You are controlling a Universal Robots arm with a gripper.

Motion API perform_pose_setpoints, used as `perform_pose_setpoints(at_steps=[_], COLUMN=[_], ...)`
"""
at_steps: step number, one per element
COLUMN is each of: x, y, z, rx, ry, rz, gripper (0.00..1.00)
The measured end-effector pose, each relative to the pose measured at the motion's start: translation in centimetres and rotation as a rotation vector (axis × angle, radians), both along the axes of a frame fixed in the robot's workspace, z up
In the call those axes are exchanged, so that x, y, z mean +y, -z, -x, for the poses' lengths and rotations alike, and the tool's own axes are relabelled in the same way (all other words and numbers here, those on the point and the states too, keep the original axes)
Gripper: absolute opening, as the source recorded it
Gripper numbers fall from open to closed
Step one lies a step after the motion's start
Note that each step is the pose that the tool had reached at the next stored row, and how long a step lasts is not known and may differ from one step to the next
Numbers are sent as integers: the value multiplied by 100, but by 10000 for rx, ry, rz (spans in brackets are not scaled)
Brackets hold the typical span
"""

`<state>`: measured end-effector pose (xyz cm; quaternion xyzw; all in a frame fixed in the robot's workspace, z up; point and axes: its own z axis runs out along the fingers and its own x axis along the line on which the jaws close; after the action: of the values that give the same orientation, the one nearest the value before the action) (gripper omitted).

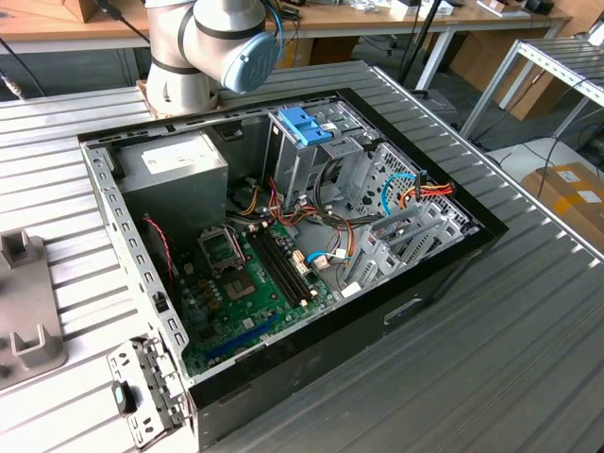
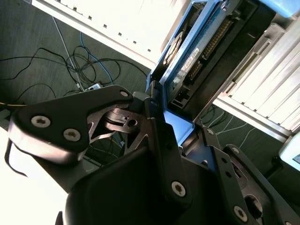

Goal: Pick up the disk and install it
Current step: 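Pick up the disk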

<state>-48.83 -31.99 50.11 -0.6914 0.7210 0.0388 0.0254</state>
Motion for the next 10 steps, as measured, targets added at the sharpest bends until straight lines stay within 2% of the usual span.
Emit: perform_pose_setpoints(at_steps=[10], x=[0], y=[-46], z=[0], rx=[0], ry=[0], rz=[-11], gripper=[37])
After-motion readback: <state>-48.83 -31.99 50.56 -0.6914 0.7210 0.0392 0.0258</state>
